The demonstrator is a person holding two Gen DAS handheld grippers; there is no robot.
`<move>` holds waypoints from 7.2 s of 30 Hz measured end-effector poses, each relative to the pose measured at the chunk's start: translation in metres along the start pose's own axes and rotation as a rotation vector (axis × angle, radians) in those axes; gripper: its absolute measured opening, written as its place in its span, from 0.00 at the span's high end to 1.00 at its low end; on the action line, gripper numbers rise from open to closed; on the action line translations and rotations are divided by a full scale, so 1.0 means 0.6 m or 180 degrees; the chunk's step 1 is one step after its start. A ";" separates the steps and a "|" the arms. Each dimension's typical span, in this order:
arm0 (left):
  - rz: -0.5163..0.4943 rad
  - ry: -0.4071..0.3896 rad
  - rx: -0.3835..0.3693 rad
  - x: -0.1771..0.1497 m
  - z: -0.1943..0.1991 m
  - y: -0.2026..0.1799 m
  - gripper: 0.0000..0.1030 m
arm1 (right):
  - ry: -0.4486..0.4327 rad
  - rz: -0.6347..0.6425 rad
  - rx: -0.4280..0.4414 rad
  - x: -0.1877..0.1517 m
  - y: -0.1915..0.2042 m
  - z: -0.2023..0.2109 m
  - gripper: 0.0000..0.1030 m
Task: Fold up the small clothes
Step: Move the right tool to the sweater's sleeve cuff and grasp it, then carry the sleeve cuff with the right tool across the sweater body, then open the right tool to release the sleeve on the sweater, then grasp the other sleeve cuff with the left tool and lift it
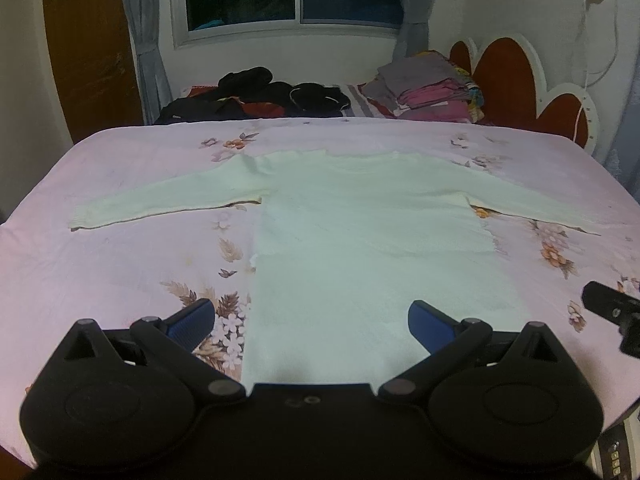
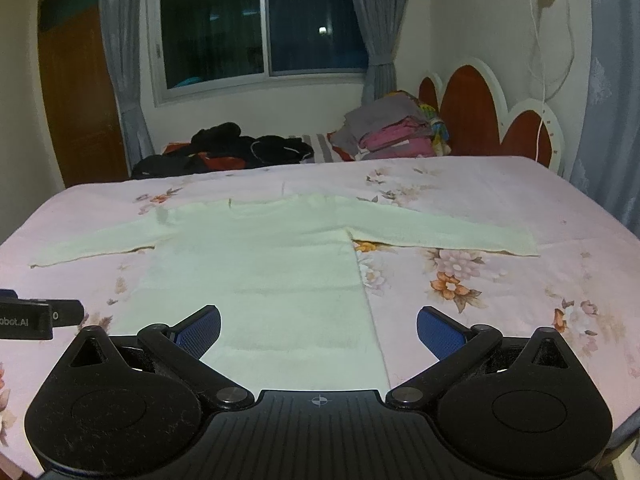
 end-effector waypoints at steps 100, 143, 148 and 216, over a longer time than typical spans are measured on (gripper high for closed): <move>0.0608 0.0243 -0.0047 0.145 -0.431 0.167 0.27 | 0.0876 0.0004 0.1352 0.096 0.205 -0.621 0.17; 0.0705 -0.0378 -0.0159 0.194 -0.521 0.136 0.95 | 0.0469 -0.0150 -0.0121 0.123 -0.074 -0.639 0.86; 0.0669 -0.0098 -0.0168 0.165 -0.554 0.137 0.90 | 0.0432 -0.0314 -0.0225 0.117 -0.096 -0.634 0.90; 0.0794 -0.0083 -0.0064 0.135 -0.438 0.212 0.25 | 0.0534 0.0252 0.0330 0.155 0.081 -0.647 0.57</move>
Point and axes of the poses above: each gripper's, at about its wrist camera, not at the fingertips, and z roughly against the way its jaws point, y to its left, x to its top, the point moved 2 cm from there along -z, roughly the way its jaws point, and after that the axes turned 12 degrees about -z, right-handed, at the moved point
